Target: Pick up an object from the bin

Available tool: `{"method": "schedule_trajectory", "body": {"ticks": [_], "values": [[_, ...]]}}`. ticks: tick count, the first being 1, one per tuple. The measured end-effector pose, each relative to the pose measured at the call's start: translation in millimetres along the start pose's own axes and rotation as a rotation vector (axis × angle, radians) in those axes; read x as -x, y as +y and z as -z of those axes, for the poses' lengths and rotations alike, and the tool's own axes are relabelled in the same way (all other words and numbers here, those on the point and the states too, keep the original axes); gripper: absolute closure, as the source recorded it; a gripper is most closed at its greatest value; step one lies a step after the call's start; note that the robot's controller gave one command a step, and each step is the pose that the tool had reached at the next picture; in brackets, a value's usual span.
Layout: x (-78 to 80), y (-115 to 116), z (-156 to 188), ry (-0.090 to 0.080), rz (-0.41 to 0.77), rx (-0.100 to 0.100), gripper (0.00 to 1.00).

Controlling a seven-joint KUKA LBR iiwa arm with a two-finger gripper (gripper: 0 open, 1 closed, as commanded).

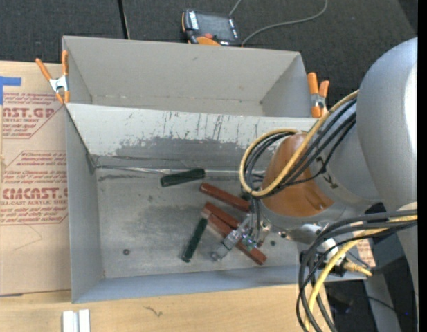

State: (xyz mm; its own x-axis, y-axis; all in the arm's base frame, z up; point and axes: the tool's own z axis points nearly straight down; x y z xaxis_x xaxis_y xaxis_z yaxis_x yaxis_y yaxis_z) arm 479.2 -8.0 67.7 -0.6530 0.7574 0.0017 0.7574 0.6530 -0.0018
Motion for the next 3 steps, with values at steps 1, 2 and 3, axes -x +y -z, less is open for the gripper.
{"method": "schedule_trajectory", "body": {"ticks": [1,2,3], "values": [[0.4,1,1,-0.002,0.0,0.002,1.0],[0.2,1,40,-0.002,0.001,0.003,1.0],[-0.3,1,58,-0.001,0.002,0.002,1.0]]}}
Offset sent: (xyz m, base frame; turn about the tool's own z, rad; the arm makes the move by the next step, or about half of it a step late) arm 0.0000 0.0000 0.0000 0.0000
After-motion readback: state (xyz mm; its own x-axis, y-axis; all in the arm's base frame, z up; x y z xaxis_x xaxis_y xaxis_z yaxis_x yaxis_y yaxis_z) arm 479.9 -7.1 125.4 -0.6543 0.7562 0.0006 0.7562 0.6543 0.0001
